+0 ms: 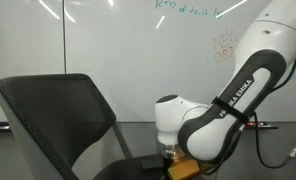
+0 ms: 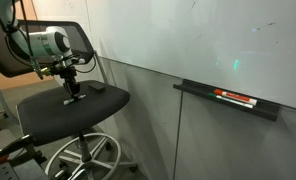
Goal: Use the marker on the seat to write on the whiteboard.
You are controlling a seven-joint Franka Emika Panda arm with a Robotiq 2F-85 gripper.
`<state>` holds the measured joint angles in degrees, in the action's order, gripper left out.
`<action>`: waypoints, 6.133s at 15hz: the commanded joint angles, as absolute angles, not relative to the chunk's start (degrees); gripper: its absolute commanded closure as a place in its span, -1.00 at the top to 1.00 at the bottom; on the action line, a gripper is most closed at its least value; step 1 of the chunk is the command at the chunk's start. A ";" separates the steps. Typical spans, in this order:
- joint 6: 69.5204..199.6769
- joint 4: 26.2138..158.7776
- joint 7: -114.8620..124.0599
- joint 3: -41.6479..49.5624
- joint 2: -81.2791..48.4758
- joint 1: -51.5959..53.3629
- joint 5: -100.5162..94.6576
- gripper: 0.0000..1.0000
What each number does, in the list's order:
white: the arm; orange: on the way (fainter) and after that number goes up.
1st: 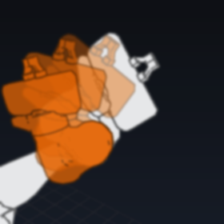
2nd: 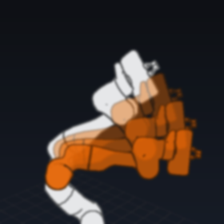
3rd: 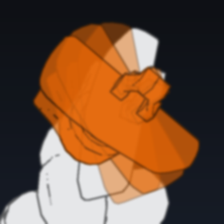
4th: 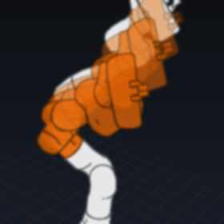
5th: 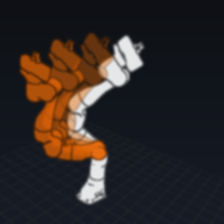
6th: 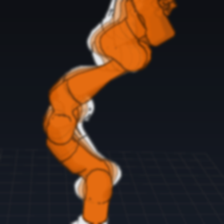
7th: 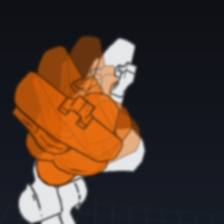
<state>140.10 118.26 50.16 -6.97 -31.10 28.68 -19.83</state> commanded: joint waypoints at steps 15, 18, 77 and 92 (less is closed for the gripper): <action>136.90 121.85 39.23 -8.06 -13.35 23.49 -14.98 -0.90; 138.02 121.02 39.79 -7.57 -10.96 22.71 -18.09 -0.90; 149.15 98.13 35.65 -5.49 -18.55 14.72 -54.73 -0.90; 128.68 98.43 17.78 -5.29 -17.13 15.39 -50.85 -0.90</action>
<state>132.20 99.90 20.39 -5.28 -18.12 15.34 -50.92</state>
